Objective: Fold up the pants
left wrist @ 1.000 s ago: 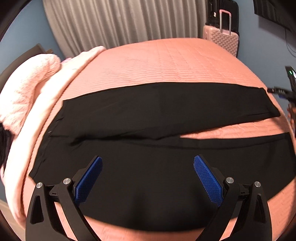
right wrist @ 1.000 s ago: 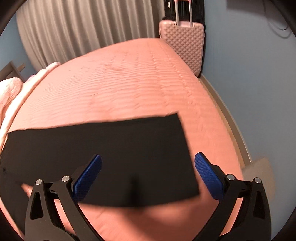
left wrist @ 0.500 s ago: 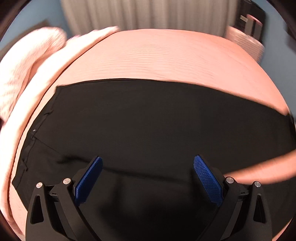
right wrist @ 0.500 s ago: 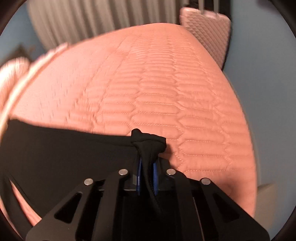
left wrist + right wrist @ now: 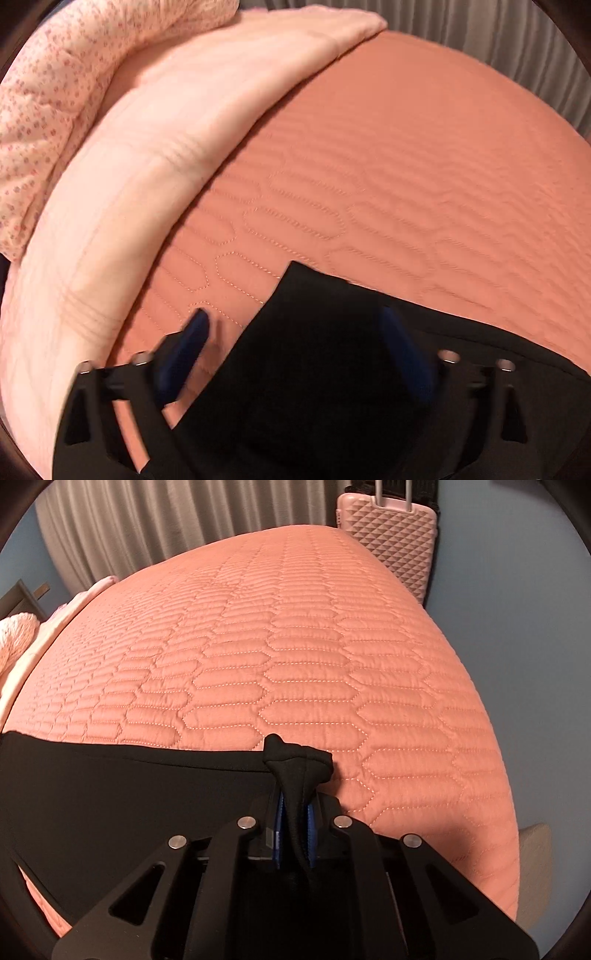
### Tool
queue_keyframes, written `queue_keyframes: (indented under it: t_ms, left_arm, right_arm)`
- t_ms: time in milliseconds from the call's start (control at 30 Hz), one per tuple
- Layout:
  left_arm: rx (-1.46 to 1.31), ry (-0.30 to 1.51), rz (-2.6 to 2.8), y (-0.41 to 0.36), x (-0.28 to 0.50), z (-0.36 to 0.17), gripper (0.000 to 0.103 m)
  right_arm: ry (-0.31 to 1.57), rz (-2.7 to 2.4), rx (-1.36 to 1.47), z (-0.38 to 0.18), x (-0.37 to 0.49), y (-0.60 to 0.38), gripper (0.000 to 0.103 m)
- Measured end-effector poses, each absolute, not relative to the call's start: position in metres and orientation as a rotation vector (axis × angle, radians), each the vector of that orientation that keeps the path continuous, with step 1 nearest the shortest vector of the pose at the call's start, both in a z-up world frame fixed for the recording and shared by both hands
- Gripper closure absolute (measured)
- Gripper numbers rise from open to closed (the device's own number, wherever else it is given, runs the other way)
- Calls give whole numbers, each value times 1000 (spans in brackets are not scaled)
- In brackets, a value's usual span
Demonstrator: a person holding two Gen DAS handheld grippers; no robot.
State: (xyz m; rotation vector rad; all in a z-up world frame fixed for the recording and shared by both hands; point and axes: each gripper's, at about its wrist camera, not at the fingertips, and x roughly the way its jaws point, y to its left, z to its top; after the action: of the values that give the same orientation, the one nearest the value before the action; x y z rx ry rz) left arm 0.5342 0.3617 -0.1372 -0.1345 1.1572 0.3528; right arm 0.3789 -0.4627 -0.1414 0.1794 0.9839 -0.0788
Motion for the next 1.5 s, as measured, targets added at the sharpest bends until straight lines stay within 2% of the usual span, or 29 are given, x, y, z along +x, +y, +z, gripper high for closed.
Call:
queue_keyframes:
  t_ms: [33, 67, 133, 167, 200, 433, 533, 633, 733, 767, 900, 967, 1067, 1133, 1200, 1267, 1433, 1500]
  left_arm:
    - [-196, 1140, 306, 364, 534, -139, 42]
    - [-204, 1122, 296, 363, 533, -137, 58]
    - [-178, 1116, 284, 355, 529, -131, 74]
    - [-158, 1112, 287, 353, 525, -126, 93]
    - [-149, 1101, 285, 353, 519, -119, 94]
    - [-260, 933, 145, 361, 442, -22, 95]
    - [-258, 889, 94, 358, 380, 26, 95]
    - [-231, 861, 87, 358, 313, 50, 95]
    - [-212, 900, 107, 369, 245, 53, 95]
    - [-192, 917, 122, 375, 232, 46, 98]
    - [-172, 1024, 200, 393, 182, -3, 98]
    - [-61, 1088, 255, 392, 175, -41, 98]
    - [-8, 1188, 334, 391, 162, -89, 98]
    - [26, 1176, 384, 393, 148, -93, 98]
    - [30, 1143, 451, 399, 136, -81, 97]
    - [44, 1092, 531, 401, 126, -60, 92]
    - [112, 938, 583, 360, 116, 2, 92]
    - [112, 897, 497, 316, 117, 16, 83]
  right_arm:
    - [989, -88, 173, -141, 380, -461, 93]
    - [993, -94, 168, -140, 381, -461, 93]
    - [1002, -110, 157, -138, 383, -458, 93]
    - [1003, -122, 152, -135, 382, -456, 93]
    - [996, -127, 151, -131, 380, -454, 93]
    - [796, -33, 187, -45, 315, -442, 94]
    - [744, 31, 155, -4, 261, -431, 94]
    - [738, 71, 102, 23, 191, -419, 94]
    - [800, 80, 78, 16, 139, -414, 94]
    - [828, 79, 77, 9, 128, -415, 94]
    - [977, 68, 79, -53, 94, -416, 93]
    - [1050, 50, 100, -82, 86, -418, 88]
    - [1107, 5, 127, -100, 72, -422, 72]
    - [1078, -41, 136, -90, 59, -426, 60]
    - [1032, -106, 147, -73, 39, -435, 40]
    - [989, -137, 173, -62, 22, -445, 31]
    - [861, -130, 388, -49, 10, -456, 30]
    - [845, -130, 452, -56, 23, -460, 27]
